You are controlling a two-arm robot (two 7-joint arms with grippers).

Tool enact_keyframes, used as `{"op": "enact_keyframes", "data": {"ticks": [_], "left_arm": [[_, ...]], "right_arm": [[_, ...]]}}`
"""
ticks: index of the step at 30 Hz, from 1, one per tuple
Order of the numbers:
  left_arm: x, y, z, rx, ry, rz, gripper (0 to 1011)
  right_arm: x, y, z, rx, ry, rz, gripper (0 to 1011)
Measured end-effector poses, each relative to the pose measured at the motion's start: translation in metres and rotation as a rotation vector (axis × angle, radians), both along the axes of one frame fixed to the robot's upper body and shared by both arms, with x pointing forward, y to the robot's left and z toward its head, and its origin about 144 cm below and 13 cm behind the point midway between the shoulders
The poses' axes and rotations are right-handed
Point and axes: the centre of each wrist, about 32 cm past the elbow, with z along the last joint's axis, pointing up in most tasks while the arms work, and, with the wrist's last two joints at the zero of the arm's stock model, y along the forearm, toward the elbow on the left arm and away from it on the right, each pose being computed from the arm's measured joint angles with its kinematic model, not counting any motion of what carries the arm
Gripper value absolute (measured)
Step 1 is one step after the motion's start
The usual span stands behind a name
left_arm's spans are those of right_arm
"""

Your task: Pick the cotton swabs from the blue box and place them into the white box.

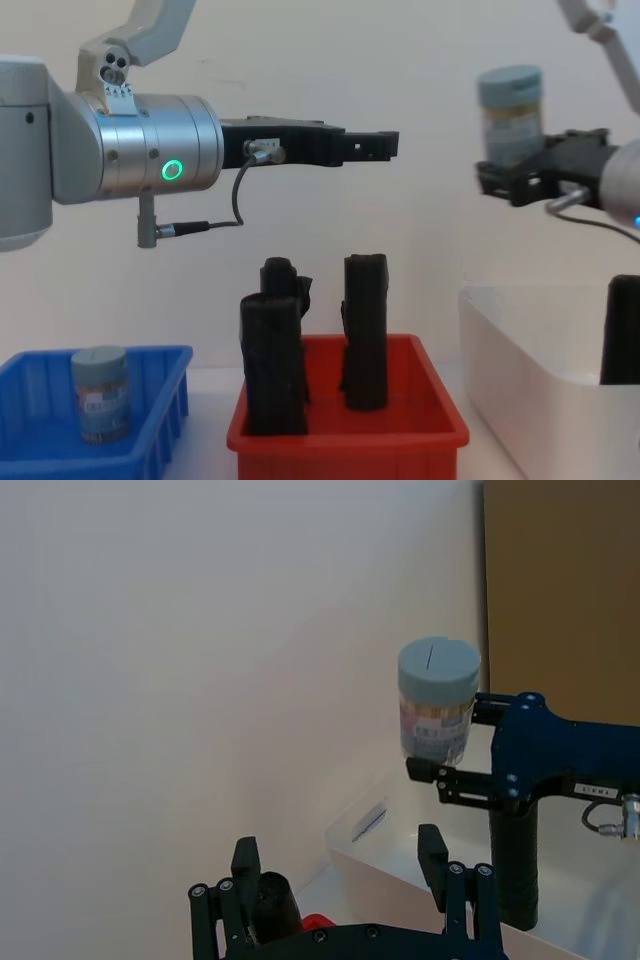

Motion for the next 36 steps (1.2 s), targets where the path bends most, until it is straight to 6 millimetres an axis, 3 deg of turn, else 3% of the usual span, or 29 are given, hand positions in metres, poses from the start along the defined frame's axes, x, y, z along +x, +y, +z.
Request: {"op": "enact_keyframes", "data": {"ticks": [23,36], "left_arm": [[0.0,0.0,0.0,0.0,0.0,0.0,1004],[0.0,0.0,0.0,0.0,0.0,0.0,1004]], "right_arm": [[0.014,-0.042,-0.001,0.173,0.057,-0.365,646],[0.022,-0.045,0.001,0.231,0.112,-0.366,646]]}}
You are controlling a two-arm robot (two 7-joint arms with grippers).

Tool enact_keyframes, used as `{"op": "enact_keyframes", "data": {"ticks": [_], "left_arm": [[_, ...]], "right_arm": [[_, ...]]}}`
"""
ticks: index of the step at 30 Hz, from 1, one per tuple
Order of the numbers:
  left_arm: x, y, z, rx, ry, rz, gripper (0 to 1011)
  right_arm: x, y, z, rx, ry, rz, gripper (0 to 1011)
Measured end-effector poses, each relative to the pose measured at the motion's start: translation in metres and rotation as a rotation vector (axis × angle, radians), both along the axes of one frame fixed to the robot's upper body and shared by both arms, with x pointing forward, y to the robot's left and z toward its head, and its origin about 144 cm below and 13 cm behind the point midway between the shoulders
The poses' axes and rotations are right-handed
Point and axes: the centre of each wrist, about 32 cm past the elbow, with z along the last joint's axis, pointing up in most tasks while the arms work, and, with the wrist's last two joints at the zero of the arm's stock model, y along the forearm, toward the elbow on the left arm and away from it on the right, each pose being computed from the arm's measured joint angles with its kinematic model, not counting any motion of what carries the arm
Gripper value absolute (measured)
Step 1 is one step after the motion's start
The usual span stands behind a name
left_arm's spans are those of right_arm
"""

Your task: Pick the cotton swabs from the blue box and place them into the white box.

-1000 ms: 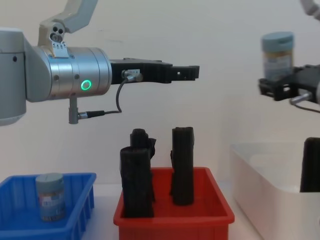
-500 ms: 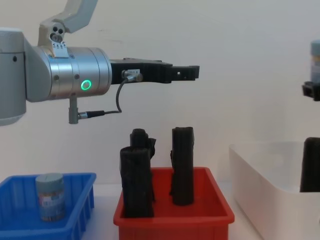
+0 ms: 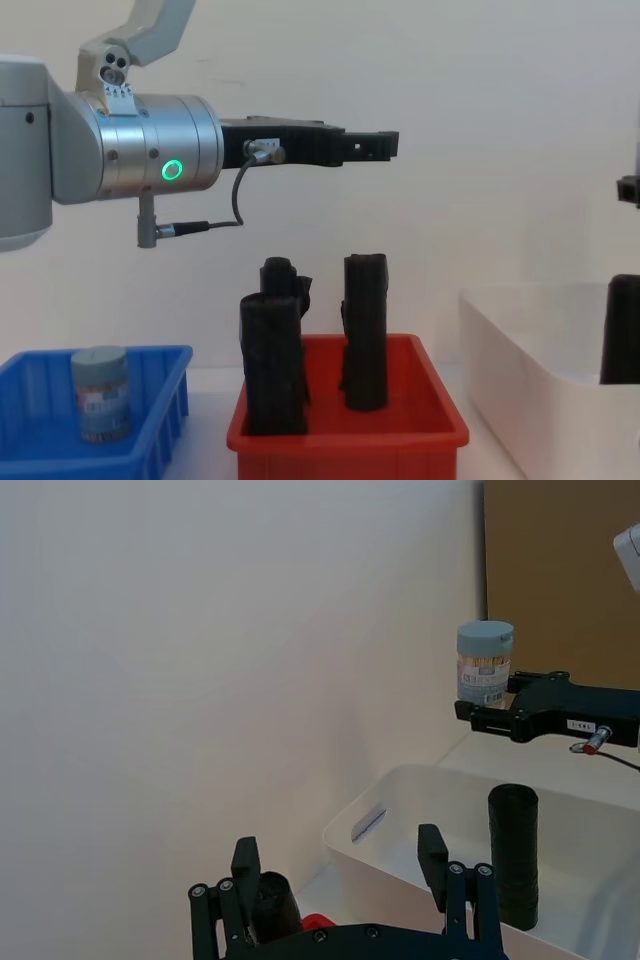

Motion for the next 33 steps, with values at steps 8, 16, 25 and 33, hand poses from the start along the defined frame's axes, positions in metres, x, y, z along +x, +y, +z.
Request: {"op": "enact_keyframes", "data": {"ticks": [8,16,25,33], "left_arm": [[0.0,0.0,0.0,0.0,0.0,0.0,1004],[0.0,0.0,0.0,0.0,0.0,0.0,1004],[0.0,0.0,0.0,0.0,0.0,0.0,1004],[0.0,0.0,0.0,0.0,0.0,0.0,1004]], "right_arm": [[0.003,0.004,0.002,0.02,0.01,0.076,646],[0.009,0.01,0.005,0.026,0.018,0.163,646],[0.018,0.016,0.007,0.024,0.029,0.188,646],[0.024,0.018,0.006,0.011,0.045,0.156,646]]}}
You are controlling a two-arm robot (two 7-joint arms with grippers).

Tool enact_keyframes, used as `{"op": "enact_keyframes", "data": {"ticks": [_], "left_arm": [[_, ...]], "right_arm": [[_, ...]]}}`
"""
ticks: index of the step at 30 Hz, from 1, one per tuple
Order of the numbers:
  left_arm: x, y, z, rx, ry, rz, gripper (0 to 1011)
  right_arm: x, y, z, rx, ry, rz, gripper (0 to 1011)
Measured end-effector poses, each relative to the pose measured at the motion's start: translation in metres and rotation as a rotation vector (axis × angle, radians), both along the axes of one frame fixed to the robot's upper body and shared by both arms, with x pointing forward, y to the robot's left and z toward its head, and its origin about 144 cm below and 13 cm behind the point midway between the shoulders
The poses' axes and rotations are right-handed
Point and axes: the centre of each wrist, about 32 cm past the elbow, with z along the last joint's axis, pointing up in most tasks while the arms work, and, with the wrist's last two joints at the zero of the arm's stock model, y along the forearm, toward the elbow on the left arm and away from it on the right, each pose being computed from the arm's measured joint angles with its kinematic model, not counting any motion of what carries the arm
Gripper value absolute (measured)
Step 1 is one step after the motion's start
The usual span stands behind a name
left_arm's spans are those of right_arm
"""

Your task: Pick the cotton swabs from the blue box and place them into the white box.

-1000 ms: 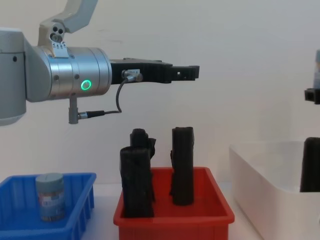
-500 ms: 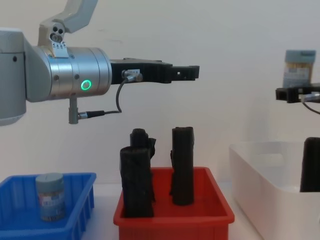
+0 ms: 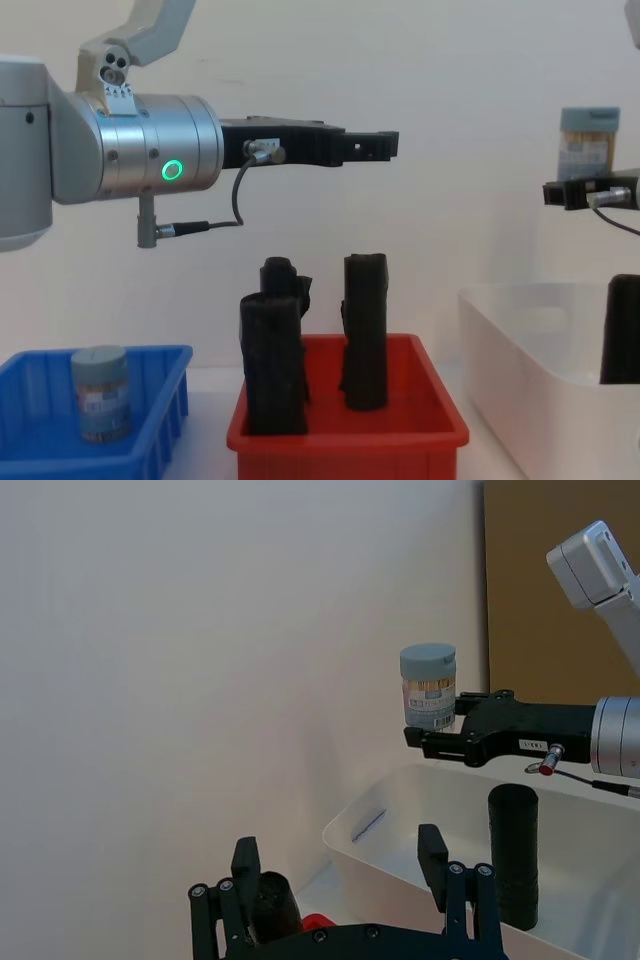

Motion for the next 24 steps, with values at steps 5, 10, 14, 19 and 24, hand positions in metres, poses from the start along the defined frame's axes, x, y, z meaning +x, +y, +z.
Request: {"op": "enact_keyframes", "data": {"ticks": [5,10,14,19,24], "left_arm": [[0.0,0.0,0.0,0.0,0.0,0.0,1004],[0.0,0.0,0.0,0.0,0.0,0.0,1004],[0.0,0.0,0.0,0.0,0.0,0.0,1004],[0.0,0.0,0.0,0.0,0.0,0.0,1004],[0.0,0.0,0.0,0.0,0.0,0.0,1004]], "right_arm": [[0.0021,0.0006,-0.0005,-0.005,0.006,-0.011,661],[0.0038,0.0009,-0.001,-0.01,0.01,-0.021,809],[0.0046,0.001,-0.0011,-0.012,0.012,-0.026,907],[0.0053,0.0011,-0.0013,-0.014,0.014,-0.03,1001],[0.0058,0.0012,-0.0012,-0.015,0.015,-0.033,1001]]}}
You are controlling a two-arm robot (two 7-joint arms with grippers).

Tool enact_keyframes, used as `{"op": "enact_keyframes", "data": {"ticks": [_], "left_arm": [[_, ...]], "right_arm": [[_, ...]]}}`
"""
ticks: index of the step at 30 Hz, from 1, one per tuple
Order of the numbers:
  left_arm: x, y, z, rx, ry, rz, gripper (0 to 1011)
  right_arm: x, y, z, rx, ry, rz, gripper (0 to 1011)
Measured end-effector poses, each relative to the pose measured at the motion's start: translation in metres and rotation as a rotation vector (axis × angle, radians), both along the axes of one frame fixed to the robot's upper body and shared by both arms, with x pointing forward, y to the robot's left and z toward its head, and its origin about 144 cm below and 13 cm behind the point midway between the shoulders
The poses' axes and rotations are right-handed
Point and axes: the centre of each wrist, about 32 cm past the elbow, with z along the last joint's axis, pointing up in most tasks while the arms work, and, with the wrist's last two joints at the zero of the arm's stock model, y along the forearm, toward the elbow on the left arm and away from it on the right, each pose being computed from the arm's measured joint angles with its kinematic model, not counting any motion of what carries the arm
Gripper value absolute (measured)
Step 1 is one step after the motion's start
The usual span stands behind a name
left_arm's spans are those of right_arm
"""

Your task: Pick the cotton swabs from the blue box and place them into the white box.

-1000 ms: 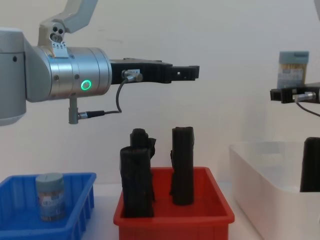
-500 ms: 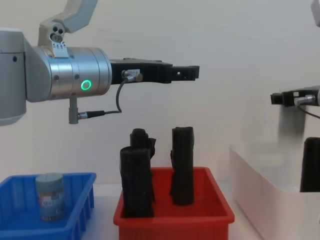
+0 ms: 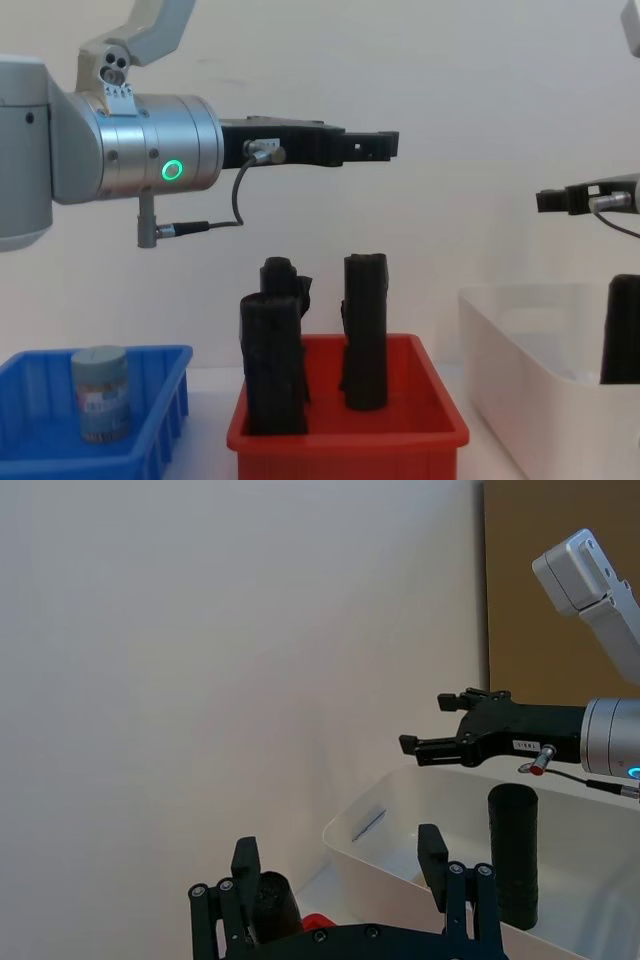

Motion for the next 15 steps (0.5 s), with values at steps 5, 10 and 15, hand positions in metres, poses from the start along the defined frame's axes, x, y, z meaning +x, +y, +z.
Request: {"op": "enact_keyframes", "data": {"ticks": [5,10,15], "left_arm": [[0.0,0.0,0.0,0.0,0.0,0.0,1004],[0.0,0.0,0.0,0.0,0.0,0.0,1004],[0.0,0.0,0.0,0.0,0.0,0.0,1004]], "right_arm": [[0.0003,0.0,-0.0001,-0.001,0.001,-0.002,1002],[0.0005,0.0001,-0.0003,-0.002,0.002,-0.003,1002],[0.0006,0.0003,-0.0003,-0.002,0.002,-0.004,1002]]}}
